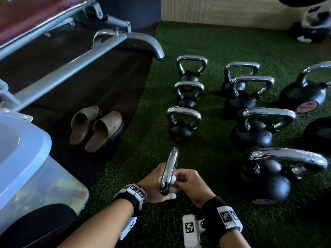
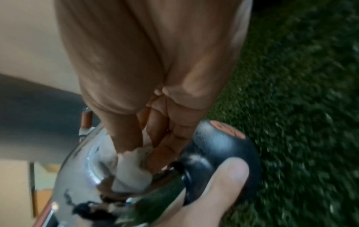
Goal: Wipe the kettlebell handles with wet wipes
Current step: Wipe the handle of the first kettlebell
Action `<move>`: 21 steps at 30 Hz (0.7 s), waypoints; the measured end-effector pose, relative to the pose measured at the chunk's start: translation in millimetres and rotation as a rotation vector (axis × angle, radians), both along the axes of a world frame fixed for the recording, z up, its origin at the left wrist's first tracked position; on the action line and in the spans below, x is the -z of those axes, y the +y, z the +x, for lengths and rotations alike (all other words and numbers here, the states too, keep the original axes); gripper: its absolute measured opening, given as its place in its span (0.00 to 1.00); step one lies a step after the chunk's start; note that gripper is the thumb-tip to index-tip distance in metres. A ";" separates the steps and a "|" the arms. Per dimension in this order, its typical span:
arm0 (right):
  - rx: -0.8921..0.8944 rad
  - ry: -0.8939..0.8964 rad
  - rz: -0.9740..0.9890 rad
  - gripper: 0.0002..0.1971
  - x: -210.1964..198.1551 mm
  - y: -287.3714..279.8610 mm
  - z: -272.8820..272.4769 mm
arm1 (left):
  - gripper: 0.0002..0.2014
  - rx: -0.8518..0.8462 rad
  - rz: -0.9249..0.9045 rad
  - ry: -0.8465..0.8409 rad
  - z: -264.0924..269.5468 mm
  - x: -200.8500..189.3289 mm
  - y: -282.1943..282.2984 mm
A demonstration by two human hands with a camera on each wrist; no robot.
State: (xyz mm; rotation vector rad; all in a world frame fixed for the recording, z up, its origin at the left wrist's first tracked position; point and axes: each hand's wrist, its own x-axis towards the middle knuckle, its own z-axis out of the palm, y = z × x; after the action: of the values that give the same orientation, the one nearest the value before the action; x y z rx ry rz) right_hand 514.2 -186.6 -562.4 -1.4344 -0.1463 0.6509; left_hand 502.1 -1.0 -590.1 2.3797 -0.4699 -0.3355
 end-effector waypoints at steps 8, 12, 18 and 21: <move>0.386 0.175 0.185 0.12 -3.4 24.3 -11.1 | 0.43 0.037 -0.078 -0.124 0.6 0.6 -1.0; 0.500 -0.012 0.030 0.11 -2.9 21.7 -9.5 | 0.44 0.034 -0.113 -0.127 -1.0 -3.4 -0.9; 0.589 -0.183 -0.167 0.16 -5.0 23.4 8.1 | 0.58 0.003 -0.174 -0.131 -0.3 2.3 1.9; 0.626 -0.227 -0.258 0.15 -7.4 26.8 4.8 | 0.61 0.011 -0.153 -0.137 0.1 3.6 1.9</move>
State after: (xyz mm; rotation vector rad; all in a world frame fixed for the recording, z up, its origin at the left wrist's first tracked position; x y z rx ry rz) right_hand 519.0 -159.8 -554.9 -1.6870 0.2145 -0.0109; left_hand 502.3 0.9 -593.6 2.2606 -0.5518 -0.1363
